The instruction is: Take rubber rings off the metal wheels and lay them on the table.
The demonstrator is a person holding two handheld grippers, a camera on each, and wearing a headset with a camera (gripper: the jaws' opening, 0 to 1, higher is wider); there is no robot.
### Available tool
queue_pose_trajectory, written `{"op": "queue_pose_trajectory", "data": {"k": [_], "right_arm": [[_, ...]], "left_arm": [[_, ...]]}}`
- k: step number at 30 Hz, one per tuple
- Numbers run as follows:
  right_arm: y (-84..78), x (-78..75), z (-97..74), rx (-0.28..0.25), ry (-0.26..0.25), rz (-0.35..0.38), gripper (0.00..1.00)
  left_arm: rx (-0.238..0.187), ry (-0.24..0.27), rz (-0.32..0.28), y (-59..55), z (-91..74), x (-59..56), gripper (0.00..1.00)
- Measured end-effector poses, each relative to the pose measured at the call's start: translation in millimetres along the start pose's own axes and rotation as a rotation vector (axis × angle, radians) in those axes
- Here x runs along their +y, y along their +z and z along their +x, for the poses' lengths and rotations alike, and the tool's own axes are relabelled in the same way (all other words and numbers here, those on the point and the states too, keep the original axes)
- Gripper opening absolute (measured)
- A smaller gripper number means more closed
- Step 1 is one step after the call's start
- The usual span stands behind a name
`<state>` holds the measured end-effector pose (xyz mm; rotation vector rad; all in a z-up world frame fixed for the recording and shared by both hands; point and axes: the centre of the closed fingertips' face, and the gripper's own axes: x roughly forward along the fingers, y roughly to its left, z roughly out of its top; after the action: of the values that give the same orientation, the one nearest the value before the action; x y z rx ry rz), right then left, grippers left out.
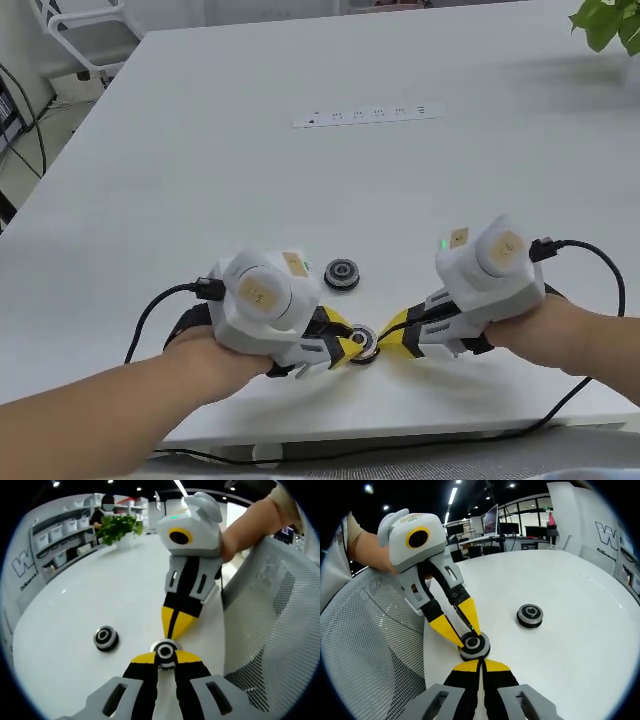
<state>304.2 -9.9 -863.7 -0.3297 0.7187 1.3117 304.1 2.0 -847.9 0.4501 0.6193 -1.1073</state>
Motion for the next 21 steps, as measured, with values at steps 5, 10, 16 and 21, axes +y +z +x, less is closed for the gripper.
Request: {"op": "queue_pose_trajectory", "data": {"k": [5,10,16,21], "right_arm": [[0.8,0.0,-1.6,-0.002,-0.001,0.02,0.0],[0.3,0.7,-2.8,0.0,0.0,0.03,0.0],[0.2,1.0,-2.8,0.008,-0.007,0.023,0.0],[0.2,2.5,-2.5,0.043,-0.028,-0.043,0.0]], "left_arm": [[0.0,0.001,-0.001,0.0,0.2,0.6,0.12],[0.0,-0.002,0.0,0.2,0.3,0.0,0.12],[0.007,0.0,0.003,0.1,0.4,-0.2,0.12],[0.009,0.001,-0.001,-0.2,0.5,-0.3,0.12]]}}
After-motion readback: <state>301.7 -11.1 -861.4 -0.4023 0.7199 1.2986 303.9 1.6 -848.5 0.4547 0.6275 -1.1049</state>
